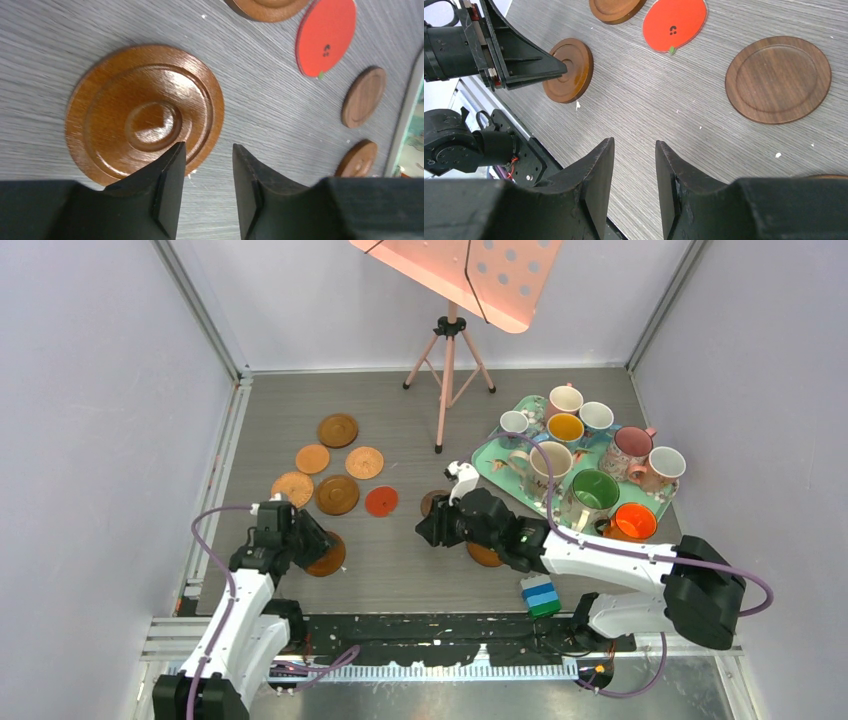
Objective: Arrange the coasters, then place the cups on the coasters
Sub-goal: Move the coaster to the center of the board.
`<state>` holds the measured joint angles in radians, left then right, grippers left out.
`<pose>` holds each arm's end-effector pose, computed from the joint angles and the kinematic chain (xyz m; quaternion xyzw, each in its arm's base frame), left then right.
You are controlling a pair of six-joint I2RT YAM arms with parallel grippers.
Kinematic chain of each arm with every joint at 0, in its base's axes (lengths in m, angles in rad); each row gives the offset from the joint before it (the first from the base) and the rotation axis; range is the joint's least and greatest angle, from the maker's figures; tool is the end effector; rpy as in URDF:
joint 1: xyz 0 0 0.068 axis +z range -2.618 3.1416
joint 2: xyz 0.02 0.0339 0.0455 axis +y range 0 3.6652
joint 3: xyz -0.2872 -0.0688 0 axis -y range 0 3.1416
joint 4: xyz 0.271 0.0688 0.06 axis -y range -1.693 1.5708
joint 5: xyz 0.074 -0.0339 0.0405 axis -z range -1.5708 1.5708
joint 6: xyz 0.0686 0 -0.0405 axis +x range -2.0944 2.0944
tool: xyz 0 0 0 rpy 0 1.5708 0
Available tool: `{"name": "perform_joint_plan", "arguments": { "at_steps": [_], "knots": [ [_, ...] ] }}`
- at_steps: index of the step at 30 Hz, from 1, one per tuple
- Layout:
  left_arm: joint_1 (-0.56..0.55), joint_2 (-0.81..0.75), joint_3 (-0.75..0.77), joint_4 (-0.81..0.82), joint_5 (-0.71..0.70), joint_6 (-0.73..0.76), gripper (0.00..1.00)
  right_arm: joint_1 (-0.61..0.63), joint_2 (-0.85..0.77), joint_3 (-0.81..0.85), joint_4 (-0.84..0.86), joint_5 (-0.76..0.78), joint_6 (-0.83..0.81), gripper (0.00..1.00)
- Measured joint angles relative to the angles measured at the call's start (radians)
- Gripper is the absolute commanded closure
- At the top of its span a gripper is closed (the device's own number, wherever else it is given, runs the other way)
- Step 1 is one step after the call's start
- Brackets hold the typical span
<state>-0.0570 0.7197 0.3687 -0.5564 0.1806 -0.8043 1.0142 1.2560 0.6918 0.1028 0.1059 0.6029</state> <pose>0.1653 -0.0218 0.1545 -0.3164 0.8874 -0.2129 0.2591 0.1750 0.2674 0.2291 -0.1461 0.8367 0.3493 0.3957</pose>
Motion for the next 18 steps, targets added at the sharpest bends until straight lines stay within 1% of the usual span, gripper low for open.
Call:
{"name": "perform_joint_plan", "arguments": {
  "at_steps": [2,6,11,18],
  "knots": [
    [0.0,0.014,0.001,0.012,-0.033,0.001,0.67,0.0,-0.005,-0.005,-0.006,0.006,0.0,0.57],
    [0.0,0.047,0.001,0.032,-0.085,0.002,0.68,0.0,-0.018,-0.022,-0.013,0.015,0.0,0.57],
    [0.0,0.097,0.001,0.049,-0.126,0.001,0.78,0.0,-0.049,-0.037,-0.026,0.028,0.0,0.57],
    [0.0,0.158,0.001,0.061,-0.189,-0.002,0.81,0.0,-0.061,-0.037,-0.028,0.035,-0.004,0.57]
  ]
}}
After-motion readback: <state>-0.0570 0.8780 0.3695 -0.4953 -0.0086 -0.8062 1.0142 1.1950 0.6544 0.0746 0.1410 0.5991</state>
